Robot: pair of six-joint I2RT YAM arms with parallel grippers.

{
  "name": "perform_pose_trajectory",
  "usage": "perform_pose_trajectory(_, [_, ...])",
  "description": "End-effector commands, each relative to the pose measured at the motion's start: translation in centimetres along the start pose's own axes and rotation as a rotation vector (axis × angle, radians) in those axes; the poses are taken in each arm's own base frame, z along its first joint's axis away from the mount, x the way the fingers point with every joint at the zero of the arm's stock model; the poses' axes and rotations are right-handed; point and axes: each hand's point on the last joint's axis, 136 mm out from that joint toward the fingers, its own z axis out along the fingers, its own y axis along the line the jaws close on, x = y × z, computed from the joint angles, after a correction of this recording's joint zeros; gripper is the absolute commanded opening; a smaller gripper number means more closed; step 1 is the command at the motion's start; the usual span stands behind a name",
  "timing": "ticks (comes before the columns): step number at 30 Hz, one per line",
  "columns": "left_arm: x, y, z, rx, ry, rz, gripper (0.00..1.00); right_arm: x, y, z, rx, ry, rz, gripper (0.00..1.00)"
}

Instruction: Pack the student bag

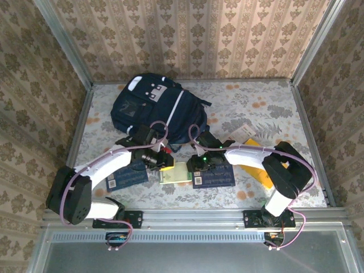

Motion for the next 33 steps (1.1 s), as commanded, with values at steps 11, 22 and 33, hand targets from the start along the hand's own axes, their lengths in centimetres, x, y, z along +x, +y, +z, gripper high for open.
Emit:
perform_pose_trajectory(11, [2.0,4.2,0.8,-0.108,0.024,-0.035,0.36,4.0,-10.4,-2.2,0.37,0.007,0.116,0.39])
perform_pose_trajectory(22, [2.2,6.1,0.3,-0.177,-0.017,-0.065,0.27,1.3,-1.6,-3.3,0.025,0.009,0.062,0.42])
perform_pose_trajectory(33, [2.9,8.0,1.3,-0.209,-0.014,-0.094,0.1,-0.4,0.9,0.0,-0.139,0.06,0.156,0.49])
